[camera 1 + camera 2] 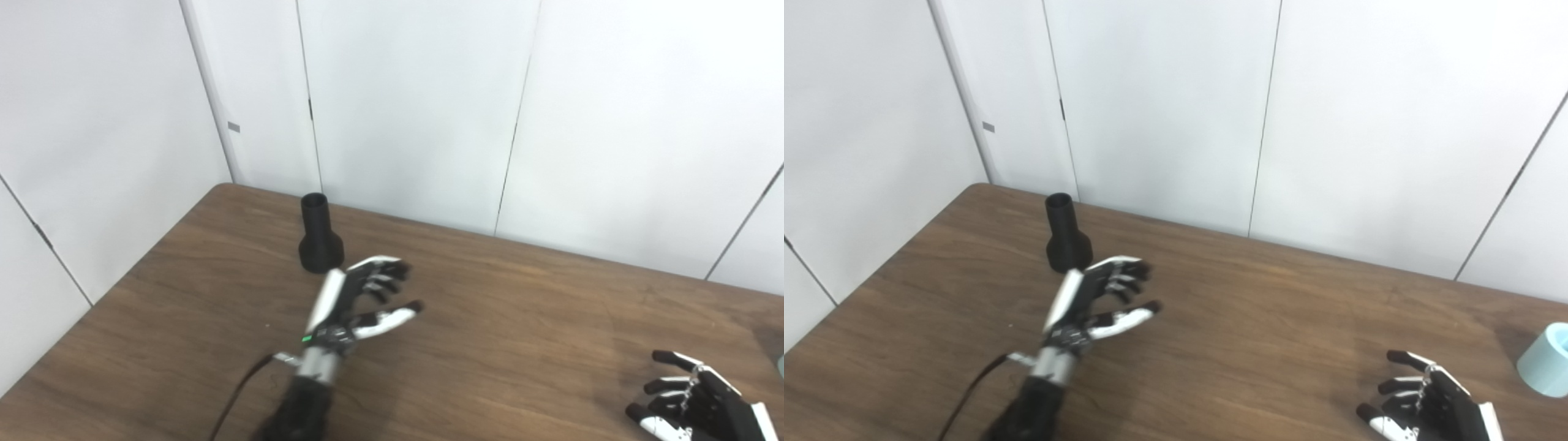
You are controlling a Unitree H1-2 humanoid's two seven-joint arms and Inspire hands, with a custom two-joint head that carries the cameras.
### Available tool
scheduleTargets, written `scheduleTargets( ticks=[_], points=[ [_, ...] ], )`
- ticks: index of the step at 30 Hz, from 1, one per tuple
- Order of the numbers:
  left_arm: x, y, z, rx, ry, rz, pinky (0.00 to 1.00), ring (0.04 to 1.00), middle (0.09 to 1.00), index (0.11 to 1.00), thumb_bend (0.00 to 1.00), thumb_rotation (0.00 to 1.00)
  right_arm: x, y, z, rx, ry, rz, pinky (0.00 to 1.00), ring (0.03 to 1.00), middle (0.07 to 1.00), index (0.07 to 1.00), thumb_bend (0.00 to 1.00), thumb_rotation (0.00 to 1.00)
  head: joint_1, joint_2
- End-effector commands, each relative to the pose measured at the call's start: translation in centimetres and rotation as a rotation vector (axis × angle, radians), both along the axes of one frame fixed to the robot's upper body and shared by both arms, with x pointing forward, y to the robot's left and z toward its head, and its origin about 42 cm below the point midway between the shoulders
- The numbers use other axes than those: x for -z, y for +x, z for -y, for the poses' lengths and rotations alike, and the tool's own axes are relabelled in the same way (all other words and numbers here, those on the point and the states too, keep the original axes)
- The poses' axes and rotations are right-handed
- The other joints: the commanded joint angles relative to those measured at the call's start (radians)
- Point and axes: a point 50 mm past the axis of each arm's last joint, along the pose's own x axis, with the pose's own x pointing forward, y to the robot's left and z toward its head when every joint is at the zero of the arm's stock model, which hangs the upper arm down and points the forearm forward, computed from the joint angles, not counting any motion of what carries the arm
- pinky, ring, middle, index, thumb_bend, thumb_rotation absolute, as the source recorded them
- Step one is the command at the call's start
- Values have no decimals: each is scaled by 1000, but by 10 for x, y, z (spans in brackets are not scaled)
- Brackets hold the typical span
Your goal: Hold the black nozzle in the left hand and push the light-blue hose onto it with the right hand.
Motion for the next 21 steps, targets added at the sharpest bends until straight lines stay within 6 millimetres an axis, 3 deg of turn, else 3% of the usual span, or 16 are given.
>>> scheduleTargets(
  ticks=[1, 8, 11, 16, 21],
  points=[
    [-30, 5, -14, -28, 15, 96, 483, 575, 628, 643, 669, 115, -10, 4, 3, -5, -13, 33, 300, 393, 488, 669, 547, 0, 4, -1],
    [-35, 1, -52, -214, 43, 141, 392, 484, 572, 614, 688, 140, -12, 6, 1, -8, -15, 37, 305, 392, 488, 669, 547, 0, 8, -3],
    [-32, 4, -67, -302, 32, 173, 410, 489, 567, 607, 687, 98, -14, 5, -2, -6, -19, 38, 305, 397, 488, 672, 546, 0, 7, -2],
    [-27, 10, -86, -404, 76, 185, 545, 599, 642, 646, 695, 116, -16, 5, -3, -9, -22, 42, 295, 396, 487, 672, 545, 0, 6, 0],
    [-35, 18, -92, -453, 122, 158, 775, 814, 801, 757, 716, 164, -17, 4, -3, -8, -23, 44, 297, 387, 487, 670, 546, 0, -1, 0]
  ],
)
